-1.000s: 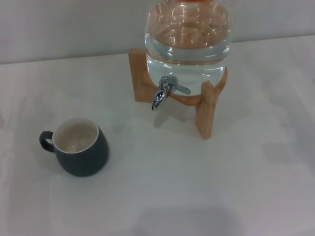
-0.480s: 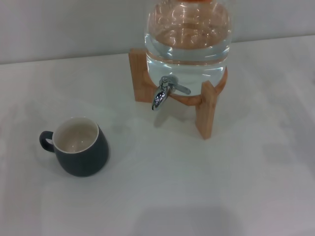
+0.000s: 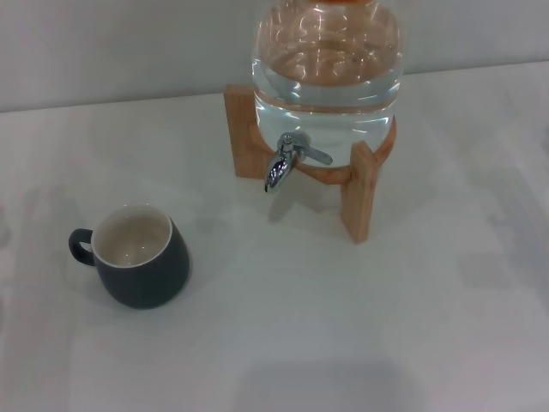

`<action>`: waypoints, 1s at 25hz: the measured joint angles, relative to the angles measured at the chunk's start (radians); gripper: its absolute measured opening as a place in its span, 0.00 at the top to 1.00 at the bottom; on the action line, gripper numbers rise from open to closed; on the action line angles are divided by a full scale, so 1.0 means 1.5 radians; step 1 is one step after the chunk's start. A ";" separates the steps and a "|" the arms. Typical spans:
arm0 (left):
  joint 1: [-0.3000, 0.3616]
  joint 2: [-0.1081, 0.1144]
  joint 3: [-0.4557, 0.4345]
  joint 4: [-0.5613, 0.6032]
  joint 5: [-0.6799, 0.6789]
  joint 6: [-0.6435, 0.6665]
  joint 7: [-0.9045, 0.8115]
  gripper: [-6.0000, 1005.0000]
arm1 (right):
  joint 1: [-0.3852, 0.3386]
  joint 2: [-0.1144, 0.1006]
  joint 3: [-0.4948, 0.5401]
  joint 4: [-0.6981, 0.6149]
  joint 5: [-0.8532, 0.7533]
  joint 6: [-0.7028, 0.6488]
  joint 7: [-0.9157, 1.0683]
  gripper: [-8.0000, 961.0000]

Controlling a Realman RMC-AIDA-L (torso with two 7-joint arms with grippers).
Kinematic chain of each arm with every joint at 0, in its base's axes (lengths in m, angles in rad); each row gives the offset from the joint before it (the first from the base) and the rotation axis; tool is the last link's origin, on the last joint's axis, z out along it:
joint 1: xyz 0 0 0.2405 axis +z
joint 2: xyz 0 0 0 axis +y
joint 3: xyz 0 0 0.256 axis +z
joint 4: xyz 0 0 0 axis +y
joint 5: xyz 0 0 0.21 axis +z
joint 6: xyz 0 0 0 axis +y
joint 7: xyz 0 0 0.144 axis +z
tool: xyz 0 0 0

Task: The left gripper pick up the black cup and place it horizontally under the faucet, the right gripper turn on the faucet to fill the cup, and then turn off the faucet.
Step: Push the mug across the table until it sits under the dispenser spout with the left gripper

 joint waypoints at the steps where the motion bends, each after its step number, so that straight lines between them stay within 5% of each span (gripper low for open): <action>1: 0.001 0.000 0.000 0.000 0.002 0.000 0.005 0.59 | 0.000 0.000 0.000 -0.001 0.000 0.000 0.000 0.11; 25: 0.047 -0.003 0.001 0.016 0.129 -0.006 0.038 0.58 | 0.006 -0.001 -0.001 0.000 -0.003 -0.001 0.000 0.11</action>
